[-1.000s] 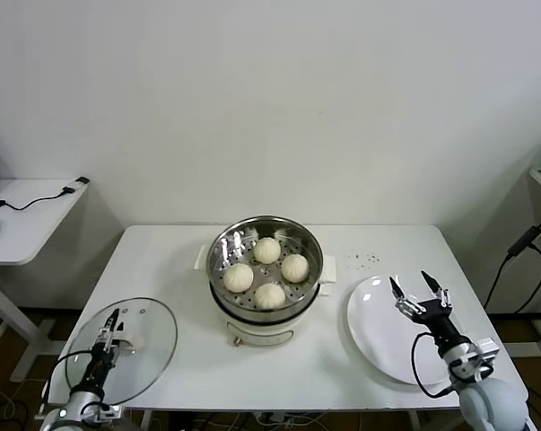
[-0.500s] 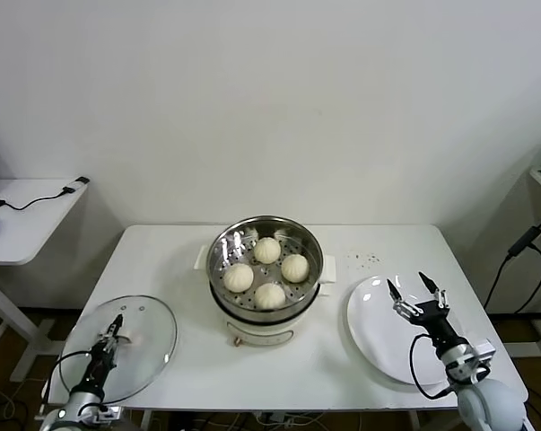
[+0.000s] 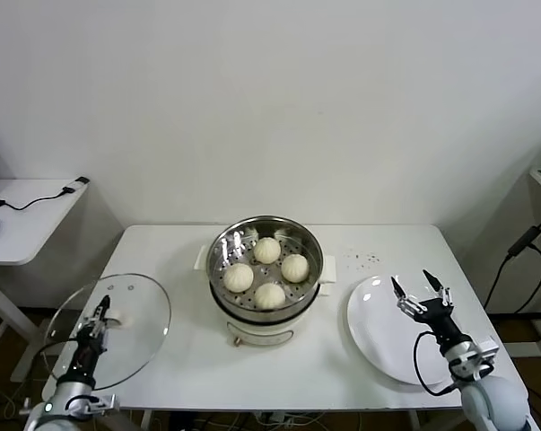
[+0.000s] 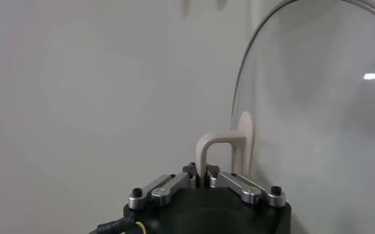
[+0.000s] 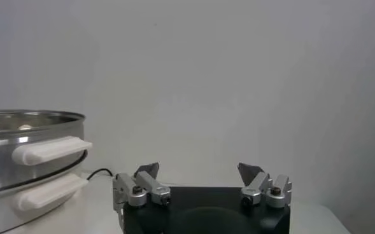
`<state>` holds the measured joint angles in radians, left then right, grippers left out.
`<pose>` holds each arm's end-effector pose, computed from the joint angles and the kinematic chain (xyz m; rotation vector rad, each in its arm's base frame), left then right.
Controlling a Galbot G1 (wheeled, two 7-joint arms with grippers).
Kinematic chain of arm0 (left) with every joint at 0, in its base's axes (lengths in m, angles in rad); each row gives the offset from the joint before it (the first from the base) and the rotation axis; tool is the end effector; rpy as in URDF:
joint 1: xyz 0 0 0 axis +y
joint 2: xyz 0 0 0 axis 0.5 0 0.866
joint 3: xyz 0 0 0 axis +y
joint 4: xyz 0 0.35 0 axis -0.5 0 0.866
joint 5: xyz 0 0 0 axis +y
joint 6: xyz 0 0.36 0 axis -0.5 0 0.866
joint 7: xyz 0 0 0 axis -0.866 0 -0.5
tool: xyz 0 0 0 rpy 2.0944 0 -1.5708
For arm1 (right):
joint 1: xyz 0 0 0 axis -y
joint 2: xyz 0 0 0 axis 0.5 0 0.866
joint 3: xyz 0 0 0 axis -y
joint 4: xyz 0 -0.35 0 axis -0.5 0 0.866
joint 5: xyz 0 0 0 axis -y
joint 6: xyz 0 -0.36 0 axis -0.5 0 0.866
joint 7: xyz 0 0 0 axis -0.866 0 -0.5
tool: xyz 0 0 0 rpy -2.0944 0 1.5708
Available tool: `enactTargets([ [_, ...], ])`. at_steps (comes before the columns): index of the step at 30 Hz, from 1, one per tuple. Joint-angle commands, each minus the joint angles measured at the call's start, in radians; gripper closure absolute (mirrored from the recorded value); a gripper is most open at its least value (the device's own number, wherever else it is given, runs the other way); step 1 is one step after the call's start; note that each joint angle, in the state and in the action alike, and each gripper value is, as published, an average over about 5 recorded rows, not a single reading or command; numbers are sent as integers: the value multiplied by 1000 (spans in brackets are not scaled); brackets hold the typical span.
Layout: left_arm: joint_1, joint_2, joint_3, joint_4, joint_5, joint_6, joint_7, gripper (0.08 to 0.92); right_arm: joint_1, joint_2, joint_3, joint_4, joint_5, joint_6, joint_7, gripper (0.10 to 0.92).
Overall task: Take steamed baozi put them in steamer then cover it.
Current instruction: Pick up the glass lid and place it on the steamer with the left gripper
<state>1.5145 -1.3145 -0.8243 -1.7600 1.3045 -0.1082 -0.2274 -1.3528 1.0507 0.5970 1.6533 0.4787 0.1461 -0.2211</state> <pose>0.1904 0.1729 -0.3722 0.1431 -2.0869 -2.2515 0.2615 -0.1820 -0.3603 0.3182 -3.0674 0.0660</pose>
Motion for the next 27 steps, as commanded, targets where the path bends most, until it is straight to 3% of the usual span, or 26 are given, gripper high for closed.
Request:
enactTargets([
  [1, 69, 161, 121, -366, -128, 463, 106, 850, 20, -1, -3, -15, -3, 1, 3, 203],
  [7, -26, 308, 286, -457, -187, 757, 246, 850, 58, 1, -22, -45, -14, 6, 6, 203],
  [13, -228, 426, 521, -455, -173, 892, 372, 850, 95, 6, -47, -65, -33, 9, 15, 203],
  [16, -329, 407, 622, -444, -113, 894, 452, 850, 107, 9, -55, -71, -39, 8, 17, 203],
  [21, -475, 315, 757, -395, 8, 894, 576, 850, 115, 18, -56, -80, -49, 9, 19, 203],
  [27, -597, 160, 867, -292, 111, 894, 605, 850, 104, 21, -38, -80, -55, 11, 19, 203],
])
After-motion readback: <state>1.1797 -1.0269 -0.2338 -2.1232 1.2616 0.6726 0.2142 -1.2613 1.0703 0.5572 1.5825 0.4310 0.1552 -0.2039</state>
